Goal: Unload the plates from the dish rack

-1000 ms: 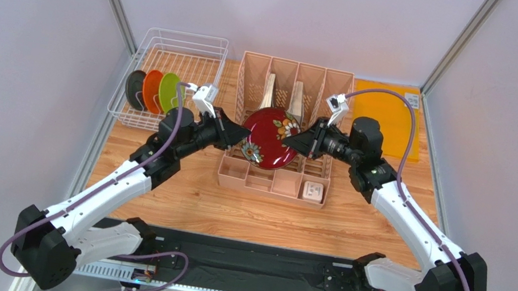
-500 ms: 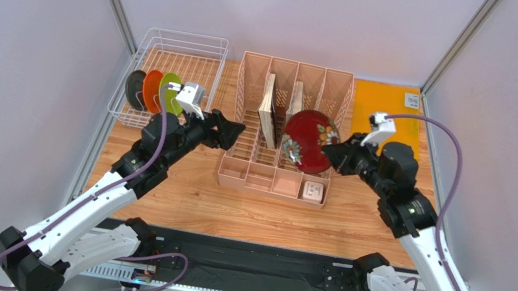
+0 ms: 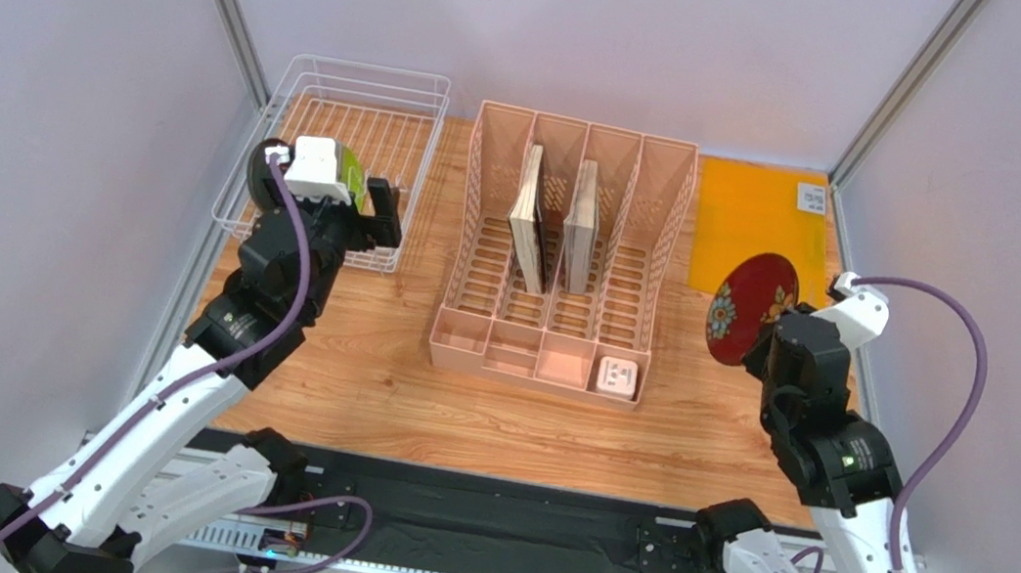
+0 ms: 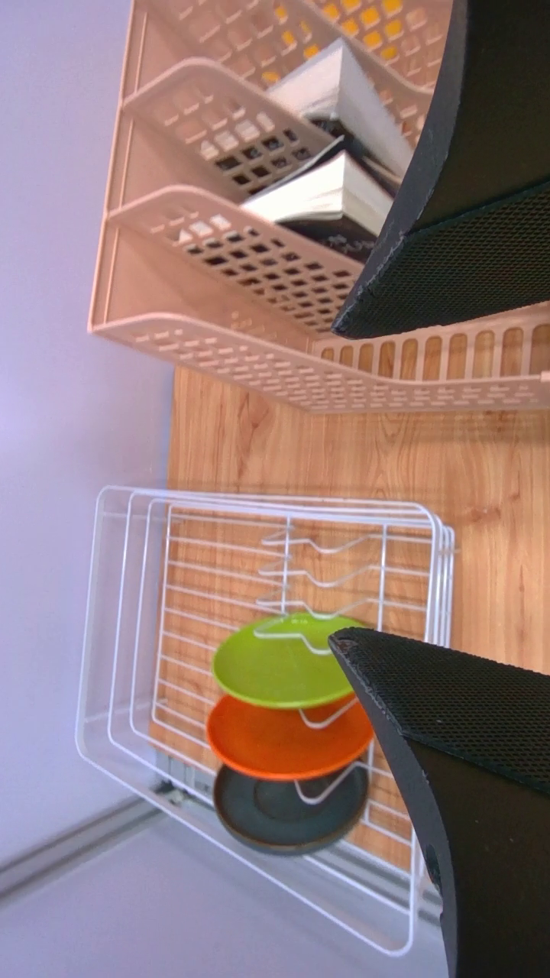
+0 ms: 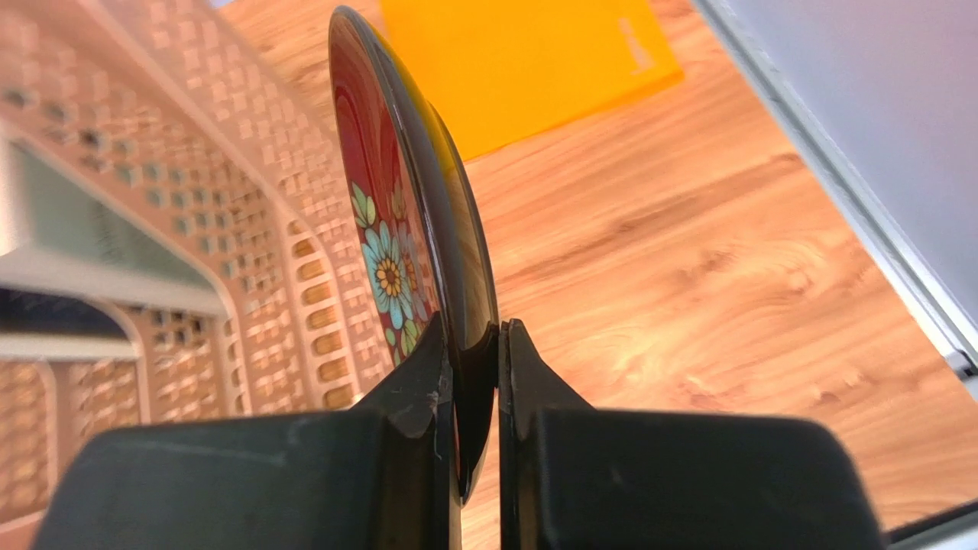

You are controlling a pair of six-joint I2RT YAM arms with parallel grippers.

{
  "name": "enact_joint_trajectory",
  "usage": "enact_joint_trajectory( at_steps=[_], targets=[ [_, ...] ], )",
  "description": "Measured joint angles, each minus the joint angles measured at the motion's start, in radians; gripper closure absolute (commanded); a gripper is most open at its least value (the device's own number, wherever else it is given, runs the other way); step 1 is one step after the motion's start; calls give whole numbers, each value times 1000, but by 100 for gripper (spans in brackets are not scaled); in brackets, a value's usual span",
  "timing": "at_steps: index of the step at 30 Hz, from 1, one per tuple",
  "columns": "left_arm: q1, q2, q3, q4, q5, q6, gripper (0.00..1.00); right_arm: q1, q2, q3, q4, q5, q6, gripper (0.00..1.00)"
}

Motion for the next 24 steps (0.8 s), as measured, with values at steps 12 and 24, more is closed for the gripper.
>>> enact_joint_trajectory(
  at_steps=[12, 24],
  targets=[
    [47, 41, -10, -21, 43, -7, 0, -412, 271, -165, 125, -300, 15, 100],
    [126, 57, -73, -21, 150, -60, 0, -529, 464, -203, 311, -645, 17, 100]
  ],
)
